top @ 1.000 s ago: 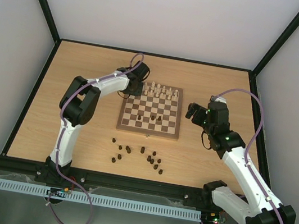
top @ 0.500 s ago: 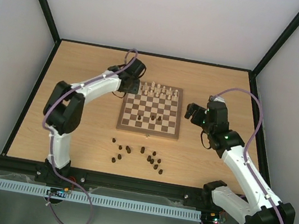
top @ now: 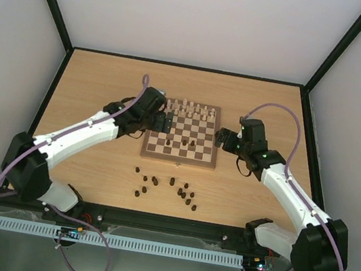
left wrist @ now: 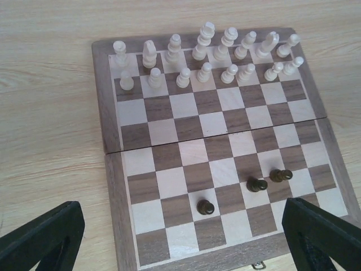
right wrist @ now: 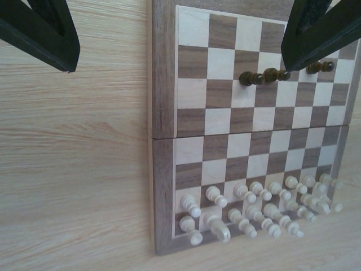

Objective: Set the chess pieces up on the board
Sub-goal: Adjust the chess piece on the chessboard, then pick up the chess piece at the center of the board.

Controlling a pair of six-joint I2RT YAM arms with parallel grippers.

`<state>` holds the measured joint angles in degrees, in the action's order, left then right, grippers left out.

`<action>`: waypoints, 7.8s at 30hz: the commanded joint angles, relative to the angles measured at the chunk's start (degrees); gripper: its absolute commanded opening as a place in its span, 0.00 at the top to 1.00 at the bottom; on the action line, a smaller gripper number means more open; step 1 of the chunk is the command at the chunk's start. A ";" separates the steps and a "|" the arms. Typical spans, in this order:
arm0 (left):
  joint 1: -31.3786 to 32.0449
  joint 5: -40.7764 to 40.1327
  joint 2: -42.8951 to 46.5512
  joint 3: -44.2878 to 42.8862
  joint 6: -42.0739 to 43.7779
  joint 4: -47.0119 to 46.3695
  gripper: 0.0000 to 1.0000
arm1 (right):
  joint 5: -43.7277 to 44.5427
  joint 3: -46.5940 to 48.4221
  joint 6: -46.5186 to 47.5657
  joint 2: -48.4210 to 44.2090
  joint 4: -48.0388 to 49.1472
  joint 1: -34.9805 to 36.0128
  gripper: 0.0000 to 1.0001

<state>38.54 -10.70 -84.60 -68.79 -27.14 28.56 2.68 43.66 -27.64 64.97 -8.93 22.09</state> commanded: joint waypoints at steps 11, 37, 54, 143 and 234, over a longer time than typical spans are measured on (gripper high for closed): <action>0.30 3.14 16.32 14.56 -4.05 -10.17 0.00 | -1.69 10.74 2.27 8.28 -11.31 6.07 0.26; -0.49 4.38 14.42 18.88 -2.01 -16.98 0.00 | 5.20 24.80 2.79 33.22 -15.81 15.88 0.65; -0.09 6.21 14.59 20.11 -2.30 -18.71 0.00 | 4.35 25.40 2.55 35.33 -13.33 15.92 0.63; -2.68 1.29 23.43 26.78 -5.47 -21.62 0.00 | 6.38 34.47 2.41 43.32 -19.16 21.27 0.72; -3.45 3.40 21.40 27.44 -5.37 -22.58 0.00 | 3.63 5.01 -7.69 16.98 -17.37 31.96 0.59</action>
<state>35.33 -7.49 -63.48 -42.28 -32.42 6.98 7.77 49.21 -35.00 79.96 -27.40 53.12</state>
